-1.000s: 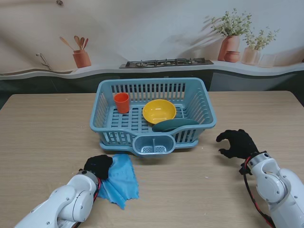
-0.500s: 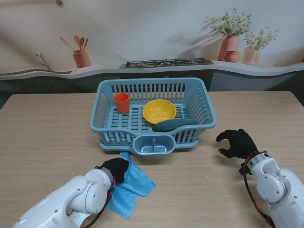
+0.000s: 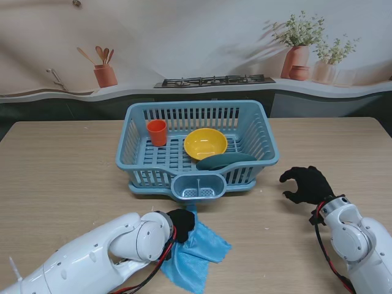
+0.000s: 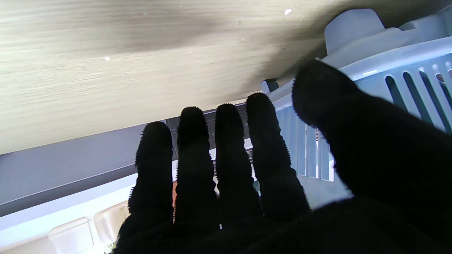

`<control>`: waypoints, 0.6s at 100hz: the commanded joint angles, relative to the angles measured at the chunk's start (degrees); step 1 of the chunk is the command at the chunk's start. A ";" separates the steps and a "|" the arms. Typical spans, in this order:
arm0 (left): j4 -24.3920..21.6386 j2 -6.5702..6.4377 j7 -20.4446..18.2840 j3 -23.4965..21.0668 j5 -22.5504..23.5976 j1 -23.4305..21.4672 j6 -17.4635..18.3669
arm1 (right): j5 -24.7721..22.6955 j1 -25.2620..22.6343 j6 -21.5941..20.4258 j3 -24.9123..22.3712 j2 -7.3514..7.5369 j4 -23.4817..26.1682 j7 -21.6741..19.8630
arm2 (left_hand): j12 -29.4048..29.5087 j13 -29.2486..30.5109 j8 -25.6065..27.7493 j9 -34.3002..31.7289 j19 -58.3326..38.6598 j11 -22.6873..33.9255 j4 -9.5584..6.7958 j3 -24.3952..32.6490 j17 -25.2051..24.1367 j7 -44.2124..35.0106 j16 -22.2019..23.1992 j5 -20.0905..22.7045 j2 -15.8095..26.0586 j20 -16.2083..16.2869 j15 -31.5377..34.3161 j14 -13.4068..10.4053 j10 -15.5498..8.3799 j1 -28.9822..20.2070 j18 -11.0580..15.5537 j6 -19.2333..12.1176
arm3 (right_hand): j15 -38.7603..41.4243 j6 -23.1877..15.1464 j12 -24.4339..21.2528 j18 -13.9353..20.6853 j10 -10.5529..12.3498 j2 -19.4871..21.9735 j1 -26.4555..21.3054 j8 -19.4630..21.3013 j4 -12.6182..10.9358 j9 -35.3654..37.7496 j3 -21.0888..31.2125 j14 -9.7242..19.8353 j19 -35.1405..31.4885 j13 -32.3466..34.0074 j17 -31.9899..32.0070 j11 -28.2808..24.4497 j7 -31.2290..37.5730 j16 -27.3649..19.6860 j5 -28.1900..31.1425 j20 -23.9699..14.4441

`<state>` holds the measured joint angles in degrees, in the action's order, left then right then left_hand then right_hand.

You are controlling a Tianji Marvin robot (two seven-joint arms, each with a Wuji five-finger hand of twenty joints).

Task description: Clear dishes and wipe the table

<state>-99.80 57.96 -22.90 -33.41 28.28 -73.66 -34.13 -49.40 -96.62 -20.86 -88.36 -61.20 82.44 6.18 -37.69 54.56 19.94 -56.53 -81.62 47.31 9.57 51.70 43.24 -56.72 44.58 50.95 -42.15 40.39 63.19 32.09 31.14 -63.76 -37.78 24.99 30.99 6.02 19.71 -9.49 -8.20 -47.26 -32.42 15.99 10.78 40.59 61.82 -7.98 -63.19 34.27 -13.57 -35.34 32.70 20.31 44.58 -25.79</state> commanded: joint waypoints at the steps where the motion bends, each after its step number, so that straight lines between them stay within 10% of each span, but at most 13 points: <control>1: 2.59 -0.36 -1.93 -0.21 1.53 -2.74 0.57 | -0.29 -0.34 -0.33 -0.06 0.03 0.18 -0.58 | 1.10 -0.63 -3.15 1.96 -2.61 -9.26 -0.42 1.79 0.15 3.37 -0.18 3.28 3.55 1.54 0.69 1.11 -1.03 -1.71 -2.21 -4.48 | 1.01 0.47 -0.12 -0.70 -0.49 0.05 -0.90 0.30 -2.48 0.15 0.36 -0.60 -0.17 -0.74 0.06 0.18 0.13 0.24 0.46 -0.65; 60: 0.04 0.88 5.15 -28.87 25.14 -25.64 15.06 | -0.41 -0.28 0.25 0.31 0.07 0.47 -0.90 | 2.00 0.11 -3.48 -0.19 -1.94 -10.07 -0.45 2.34 0.34 3.69 -0.31 5.50 1.69 2.15 0.37 1.61 -1.97 -1.61 -2.21 -5.55 | 1.08 0.49 -0.11 -0.82 -0.48 0.19 -0.96 0.32 -2.51 0.09 0.36 -0.56 -0.26 -0.76 0.00 0.10 0.17 0.27 0.34 -0.66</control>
<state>-101.82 60.08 -17.91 -61.04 53.17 -96.23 -18.60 -49.46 -96.64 -20.67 -88.21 -61.19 82.53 6.04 -38.82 54.15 20.21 -56.93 -81.62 42.88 9.67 50.81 43.13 -57.89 44.58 51.68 -43.43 41.00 63.07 31.90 28.14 -62.11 -37.70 18.64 30.99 6.01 19.71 -9.50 -8.42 -47.26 -32.42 15.99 10.78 40.59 61.81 -7.99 -63.19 34.27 -13.57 -35.34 32.70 20.31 44.59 -25.79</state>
